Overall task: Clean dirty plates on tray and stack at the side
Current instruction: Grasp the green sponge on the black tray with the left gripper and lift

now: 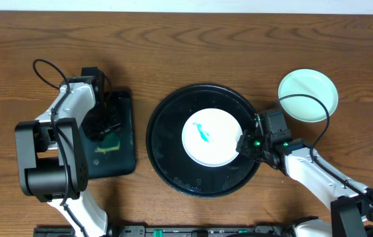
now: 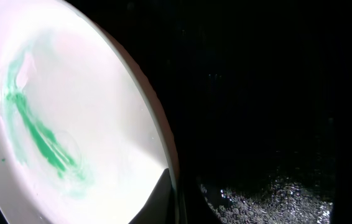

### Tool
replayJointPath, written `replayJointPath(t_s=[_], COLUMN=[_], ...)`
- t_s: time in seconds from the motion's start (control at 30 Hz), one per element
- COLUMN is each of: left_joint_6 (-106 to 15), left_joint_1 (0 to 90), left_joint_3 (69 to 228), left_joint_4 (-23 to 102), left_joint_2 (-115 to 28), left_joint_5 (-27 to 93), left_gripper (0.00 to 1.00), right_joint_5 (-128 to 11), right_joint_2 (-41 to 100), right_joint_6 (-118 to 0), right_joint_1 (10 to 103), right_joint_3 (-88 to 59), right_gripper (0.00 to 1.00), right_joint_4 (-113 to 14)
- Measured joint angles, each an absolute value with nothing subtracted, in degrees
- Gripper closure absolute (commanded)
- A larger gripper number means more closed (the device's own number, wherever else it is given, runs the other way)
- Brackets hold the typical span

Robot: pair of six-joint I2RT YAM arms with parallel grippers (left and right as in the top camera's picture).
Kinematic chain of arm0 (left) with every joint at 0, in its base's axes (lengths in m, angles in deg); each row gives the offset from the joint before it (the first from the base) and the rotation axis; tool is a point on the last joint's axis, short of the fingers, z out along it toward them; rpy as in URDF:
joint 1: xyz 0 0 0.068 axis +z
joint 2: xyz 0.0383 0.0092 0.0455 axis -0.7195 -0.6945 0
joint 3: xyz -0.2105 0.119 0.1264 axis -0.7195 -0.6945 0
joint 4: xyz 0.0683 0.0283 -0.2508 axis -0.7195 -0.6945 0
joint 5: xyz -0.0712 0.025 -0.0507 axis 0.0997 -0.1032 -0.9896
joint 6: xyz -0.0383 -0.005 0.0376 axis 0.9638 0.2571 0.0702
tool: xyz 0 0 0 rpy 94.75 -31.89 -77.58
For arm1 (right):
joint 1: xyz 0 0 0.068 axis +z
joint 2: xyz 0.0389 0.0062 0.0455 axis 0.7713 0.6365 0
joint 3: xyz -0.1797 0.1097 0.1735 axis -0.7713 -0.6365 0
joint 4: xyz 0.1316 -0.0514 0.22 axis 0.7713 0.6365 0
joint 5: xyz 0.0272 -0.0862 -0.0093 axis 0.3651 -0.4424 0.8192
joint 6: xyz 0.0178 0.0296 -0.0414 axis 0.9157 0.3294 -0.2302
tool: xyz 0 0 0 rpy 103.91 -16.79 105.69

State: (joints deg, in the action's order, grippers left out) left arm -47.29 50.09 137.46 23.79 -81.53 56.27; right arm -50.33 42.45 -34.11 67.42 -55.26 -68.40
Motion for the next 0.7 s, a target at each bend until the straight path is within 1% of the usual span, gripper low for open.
replayJointPath(t_s=[0.1,0.27,0.4,0.47,0.53,0.7], left_joint_6=[-47.31,-47.27,-47.31,-47.34,-47.69,-48.56], left_joint_1=[50.09,50.09,50.09,50.09,50.09,50.09], left_joint_3=[137.46,137.44,137.44,137.44,137.44,137.44], left_joint_4=[23.81,23.88,24.32,24.60,24.71,24.65], left_joint_2=[-81.53,-79.28,-72.57,-68.90,-66.69,-67.48], left_joint_5=[56.09,56.07,55.87,55.85,55.87,55.89], left_gripper=[0.37,0.38,0.41,0.49,0.53,0.54], right_joint_5=[-50.24,-50.22,-50.22,-50.24,-50.24,-50.22], right_joint_2=[42.45,42.45,42.45,42.45,42.45,42.45], right_joint_6=[-34.13,-34.13,-34.13,-34.13,-34.15,-34.15], right_joint_1=[67.42,67.42,67.42,67.42,67.42,67.42], right_joint_3=[-55.26,-55.26,-55.26,-55.26,-55.26,-55.26], right_gripper=[0.99,0.99,0.99,0.99,0.99,0.99], right_joint_4=[-68.33,-68.27,-68.22,-68.16,-68.14,-68.11])
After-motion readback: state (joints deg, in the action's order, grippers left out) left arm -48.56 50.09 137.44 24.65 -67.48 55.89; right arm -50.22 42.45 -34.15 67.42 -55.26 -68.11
